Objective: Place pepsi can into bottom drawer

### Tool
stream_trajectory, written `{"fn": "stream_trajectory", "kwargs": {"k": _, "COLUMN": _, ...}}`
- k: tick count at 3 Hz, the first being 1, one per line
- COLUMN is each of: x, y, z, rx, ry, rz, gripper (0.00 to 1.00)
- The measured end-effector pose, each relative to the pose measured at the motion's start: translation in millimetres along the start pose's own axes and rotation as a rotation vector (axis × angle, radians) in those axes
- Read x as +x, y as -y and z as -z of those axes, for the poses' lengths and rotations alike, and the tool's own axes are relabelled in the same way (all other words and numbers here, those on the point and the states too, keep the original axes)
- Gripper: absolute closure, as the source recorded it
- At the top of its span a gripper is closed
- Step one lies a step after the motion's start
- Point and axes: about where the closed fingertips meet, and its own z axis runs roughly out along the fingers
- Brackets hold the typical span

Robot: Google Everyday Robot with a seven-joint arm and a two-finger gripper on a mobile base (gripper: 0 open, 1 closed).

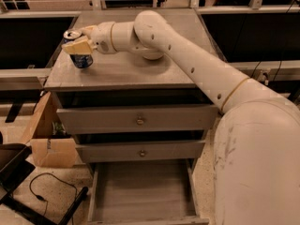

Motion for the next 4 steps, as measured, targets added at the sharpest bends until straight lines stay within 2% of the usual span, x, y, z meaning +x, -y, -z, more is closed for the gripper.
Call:
{"fn": "stream_trajectory", "kwargs": {"k": 1, "x": -32.1, "y": -6.6, "z": 40.2, "rx": 0.034, "ry": -0.021, "rz": 0.021, "gripper": 1.0}}
{"fn": "stream_trajectory", "kwargs": {"k": 2, "x": -73.3, "y": -33.6, "z": 98.7, "rx": 0.102, "ry": -0.032, "rz": 0.035, "gripper": 1.0}}
{"fn": "stream_trajectory", "kwargs": {"k": 3, "x": -112.7, "y": -92.9, "z": 151.5, "rx": 0.18, "ry": -0.036, "rz": 0.044, "gripper": 1.0}}
{"fn": "stream_trajectory", "kwargs": {"k": 4, "x": -104.4, "y": -168.3, "z": 166.8, "rx": 0.165, "ry": -0.071, "rz": 0.031, "gripper": 1.0}}
